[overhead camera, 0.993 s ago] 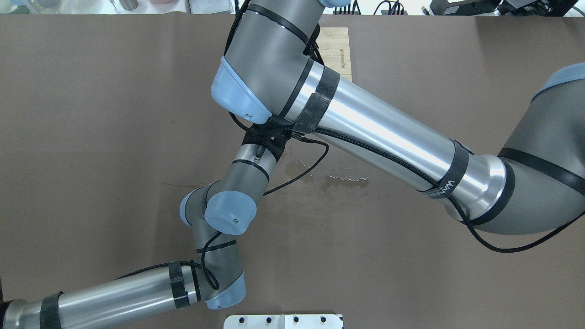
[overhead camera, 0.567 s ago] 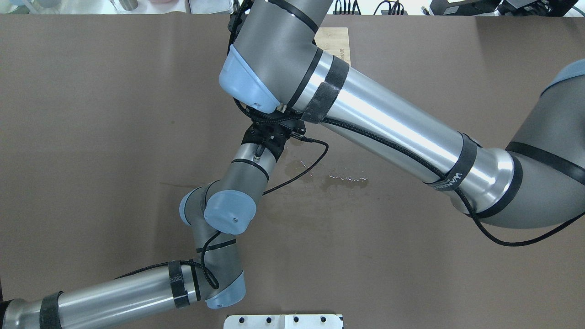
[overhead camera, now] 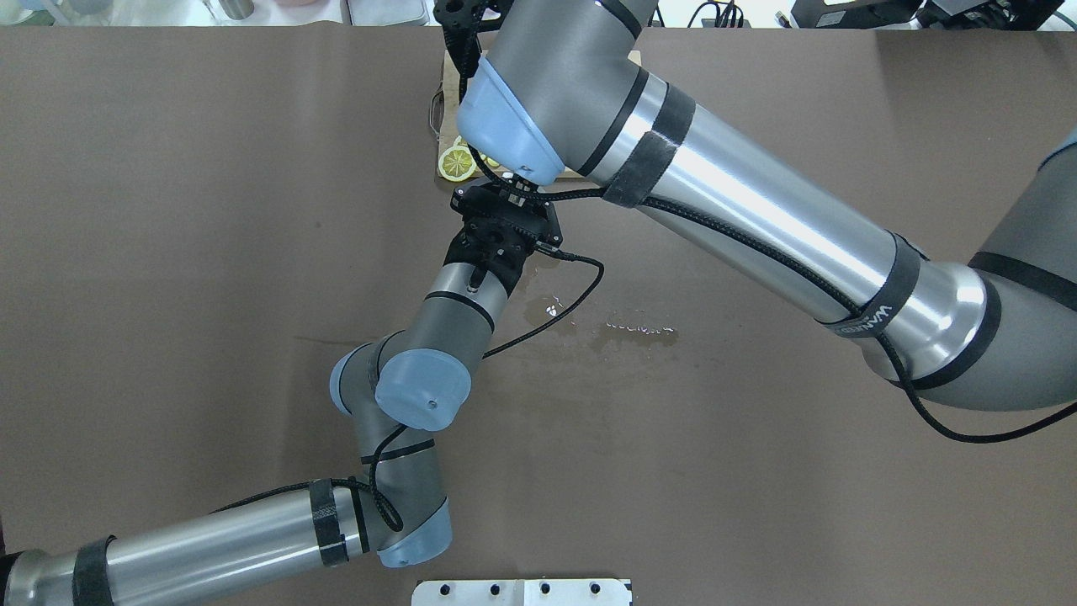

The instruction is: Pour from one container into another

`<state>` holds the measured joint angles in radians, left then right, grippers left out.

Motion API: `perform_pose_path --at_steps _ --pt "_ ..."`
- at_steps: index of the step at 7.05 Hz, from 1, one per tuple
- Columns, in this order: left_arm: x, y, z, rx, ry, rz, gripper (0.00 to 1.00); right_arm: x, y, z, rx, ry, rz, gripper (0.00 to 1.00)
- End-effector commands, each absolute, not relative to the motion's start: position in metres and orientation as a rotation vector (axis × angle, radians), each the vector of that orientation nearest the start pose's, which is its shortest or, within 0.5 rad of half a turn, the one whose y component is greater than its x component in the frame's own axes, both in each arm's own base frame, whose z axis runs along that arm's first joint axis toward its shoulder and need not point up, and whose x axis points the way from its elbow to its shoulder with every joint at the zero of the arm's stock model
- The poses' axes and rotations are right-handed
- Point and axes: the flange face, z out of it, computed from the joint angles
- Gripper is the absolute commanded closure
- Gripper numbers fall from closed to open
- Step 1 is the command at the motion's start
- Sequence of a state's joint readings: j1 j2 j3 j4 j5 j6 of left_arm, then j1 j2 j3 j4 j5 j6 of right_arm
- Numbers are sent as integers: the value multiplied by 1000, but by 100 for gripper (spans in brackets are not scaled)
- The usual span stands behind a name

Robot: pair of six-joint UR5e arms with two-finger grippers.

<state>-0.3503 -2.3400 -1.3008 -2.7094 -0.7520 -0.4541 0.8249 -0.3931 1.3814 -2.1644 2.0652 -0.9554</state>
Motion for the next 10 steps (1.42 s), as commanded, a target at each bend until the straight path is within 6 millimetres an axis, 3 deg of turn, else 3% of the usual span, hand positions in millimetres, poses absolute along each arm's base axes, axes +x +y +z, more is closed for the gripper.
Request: perform_pose_path --at_steps 1,4,6,7,9,10 --pt "581 -439 176 1465 715 -97 100 -390 -600 54 579 -549 -1693 100" --pt "570 -449 192 1472 702 -100 100 -329 -566 98 691 -577 -1660 100" --pt "537 -468 217 1549 714 -20 100 -295 -552 139 753 -665 -1596 100" --pt "522 -478 231 1558 722 -13 100 -281 -546 164 801 -706 -1570 100" --pt "498 -502 234 1566 726 -2 100 -263 -537 218 869 -790 -1525 100" --pt "486 -509 251 1564 742 22 100 -251 -533 250 883 -828 -1511 100"
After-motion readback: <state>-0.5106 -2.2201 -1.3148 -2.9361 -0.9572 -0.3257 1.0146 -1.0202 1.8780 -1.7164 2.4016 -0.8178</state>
